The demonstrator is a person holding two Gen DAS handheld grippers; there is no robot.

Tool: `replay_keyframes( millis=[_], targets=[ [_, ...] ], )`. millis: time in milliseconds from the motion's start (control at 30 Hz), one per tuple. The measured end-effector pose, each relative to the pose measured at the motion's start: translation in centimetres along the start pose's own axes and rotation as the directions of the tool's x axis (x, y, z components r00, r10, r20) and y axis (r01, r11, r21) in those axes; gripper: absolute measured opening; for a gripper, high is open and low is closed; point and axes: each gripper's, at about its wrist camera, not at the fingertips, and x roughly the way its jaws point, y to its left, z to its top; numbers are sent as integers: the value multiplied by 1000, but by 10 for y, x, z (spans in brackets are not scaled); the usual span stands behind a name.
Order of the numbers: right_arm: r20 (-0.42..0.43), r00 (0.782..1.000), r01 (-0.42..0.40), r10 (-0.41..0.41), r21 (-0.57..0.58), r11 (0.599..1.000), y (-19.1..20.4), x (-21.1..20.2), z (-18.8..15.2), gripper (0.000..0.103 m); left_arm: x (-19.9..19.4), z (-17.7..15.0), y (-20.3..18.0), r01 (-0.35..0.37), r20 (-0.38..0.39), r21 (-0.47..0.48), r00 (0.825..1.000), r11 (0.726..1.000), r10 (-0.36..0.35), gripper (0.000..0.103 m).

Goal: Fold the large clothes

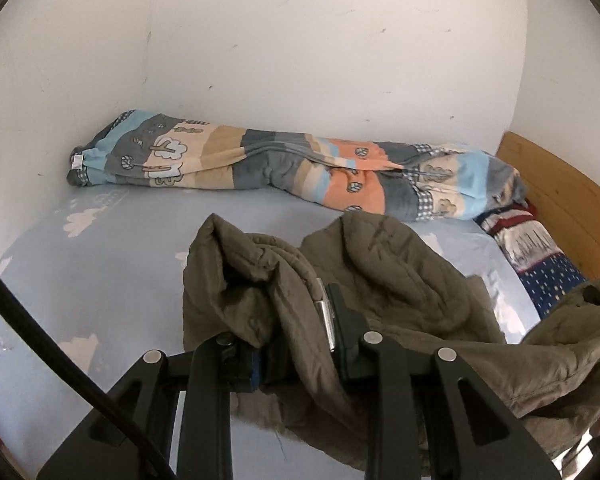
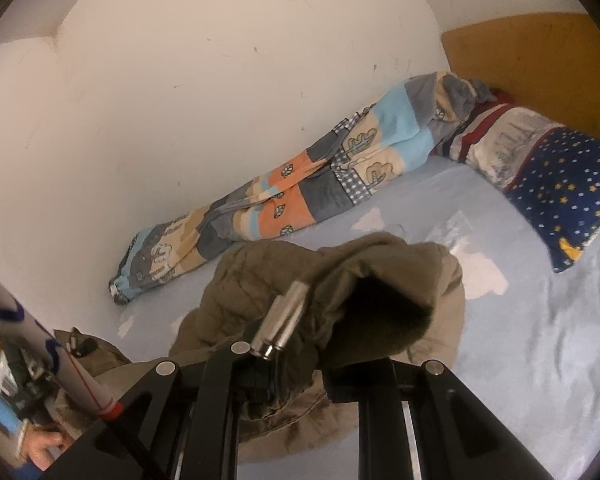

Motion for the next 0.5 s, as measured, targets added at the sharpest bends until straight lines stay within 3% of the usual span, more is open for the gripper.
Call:
replay_keyframes(
  millis=[333,500],
  targets=[
    [-68,997,33,-32,16,999,-9,105,45,18,100,33,-5,-39,-55,1,998,999,39,28],
    [-107,991,87,-83,33,996,-29,164,58,18,139,39,11,-41,-99,-109,995,993,30,33]
  ],
)
